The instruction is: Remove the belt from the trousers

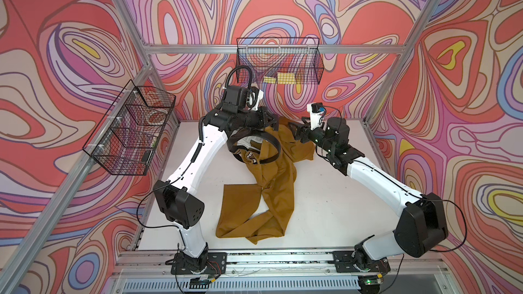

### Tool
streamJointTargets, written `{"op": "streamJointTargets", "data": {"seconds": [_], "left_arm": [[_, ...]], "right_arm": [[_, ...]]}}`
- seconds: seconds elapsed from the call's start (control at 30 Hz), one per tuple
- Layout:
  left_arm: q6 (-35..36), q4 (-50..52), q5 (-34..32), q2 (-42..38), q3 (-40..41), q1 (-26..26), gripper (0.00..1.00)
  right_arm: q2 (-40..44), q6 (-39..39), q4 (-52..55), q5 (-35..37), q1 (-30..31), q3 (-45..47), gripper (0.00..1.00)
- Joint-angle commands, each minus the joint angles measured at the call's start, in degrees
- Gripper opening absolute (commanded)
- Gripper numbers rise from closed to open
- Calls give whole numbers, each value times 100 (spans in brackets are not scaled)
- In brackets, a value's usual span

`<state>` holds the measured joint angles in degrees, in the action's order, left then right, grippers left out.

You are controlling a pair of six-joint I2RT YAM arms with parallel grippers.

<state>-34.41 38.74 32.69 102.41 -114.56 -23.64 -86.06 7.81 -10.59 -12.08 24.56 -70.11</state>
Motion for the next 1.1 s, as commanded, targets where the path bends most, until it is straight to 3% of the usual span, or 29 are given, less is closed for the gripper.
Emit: {"op": "streamJointTargets", "data": {"seconds": [0.0, 0.27, 0.4, 0.57, 0.8, 1.07], "left_arm": [[-90, -362, -201, -265, -229, -18, 0], [-382, -960, 653, -179, 6, -34, 0], [-326, -739, 417, -186, -39, -48, 0], [-360, -470, -49, -237, -53, -47, 0], [-918, -359, -451, -222, -142, -50, 0], [-1376, -225, -409, -176, -161, -48, 0]], "right_arm": [[-301, 40, 332, -378, 203, -294, 76], [-684, -161, 375, -294, 514, -376, 79], [-752, -33, 175, -320, 533, -431, 80], [-713, -525, 575, 38, 758, -541, 78], [-450, -1356, 165, 1684, 1306, -64, 65], [-757, -1917, -79, 2101, 1455, -418, 53]]}}
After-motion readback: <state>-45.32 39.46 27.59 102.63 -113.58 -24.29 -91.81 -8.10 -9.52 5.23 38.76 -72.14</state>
